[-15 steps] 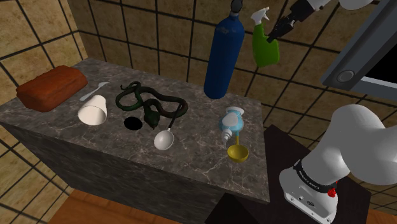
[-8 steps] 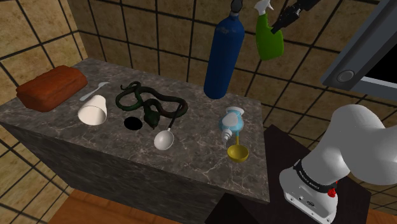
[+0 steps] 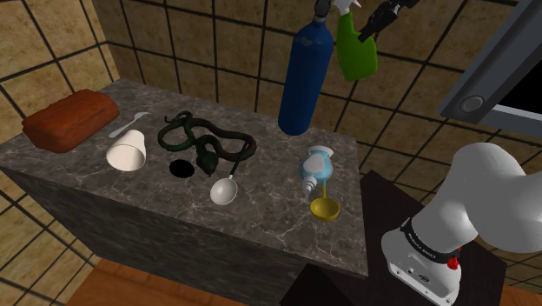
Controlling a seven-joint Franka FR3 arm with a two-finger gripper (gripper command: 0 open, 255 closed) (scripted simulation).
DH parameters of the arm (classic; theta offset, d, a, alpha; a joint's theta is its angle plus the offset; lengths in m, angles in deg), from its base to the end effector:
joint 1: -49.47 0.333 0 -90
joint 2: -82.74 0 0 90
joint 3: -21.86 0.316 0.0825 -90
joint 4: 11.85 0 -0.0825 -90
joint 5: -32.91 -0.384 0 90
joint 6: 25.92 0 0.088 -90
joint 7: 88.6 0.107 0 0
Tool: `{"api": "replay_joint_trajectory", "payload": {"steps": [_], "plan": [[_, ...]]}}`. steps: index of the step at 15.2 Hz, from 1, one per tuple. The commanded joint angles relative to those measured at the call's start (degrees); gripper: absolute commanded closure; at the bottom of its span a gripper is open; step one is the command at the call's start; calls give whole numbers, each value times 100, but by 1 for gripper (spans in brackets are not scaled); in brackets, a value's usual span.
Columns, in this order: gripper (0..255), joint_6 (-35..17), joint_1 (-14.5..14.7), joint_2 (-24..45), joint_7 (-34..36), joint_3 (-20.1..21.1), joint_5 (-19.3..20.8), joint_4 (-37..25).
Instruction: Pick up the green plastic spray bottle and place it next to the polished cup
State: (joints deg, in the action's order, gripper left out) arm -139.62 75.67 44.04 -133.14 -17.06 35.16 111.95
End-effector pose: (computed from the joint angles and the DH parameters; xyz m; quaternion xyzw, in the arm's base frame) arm 0.3953 -0.1685 0.6219 -0.9227 -0.2867 -0.2446 0.0814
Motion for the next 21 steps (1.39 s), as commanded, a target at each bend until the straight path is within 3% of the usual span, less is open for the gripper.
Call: {"api": "replay_joint_trajectory", "payload": {"steps": [1, 11, 21], "plan": [[255, -156, 32, 21, 246, 233, -44, 132], [255, -828, 330, 362, 1474, 1346, -281, 430], [255, -1370, 738, 1235, 2631, 2279, -473, 51]]}}
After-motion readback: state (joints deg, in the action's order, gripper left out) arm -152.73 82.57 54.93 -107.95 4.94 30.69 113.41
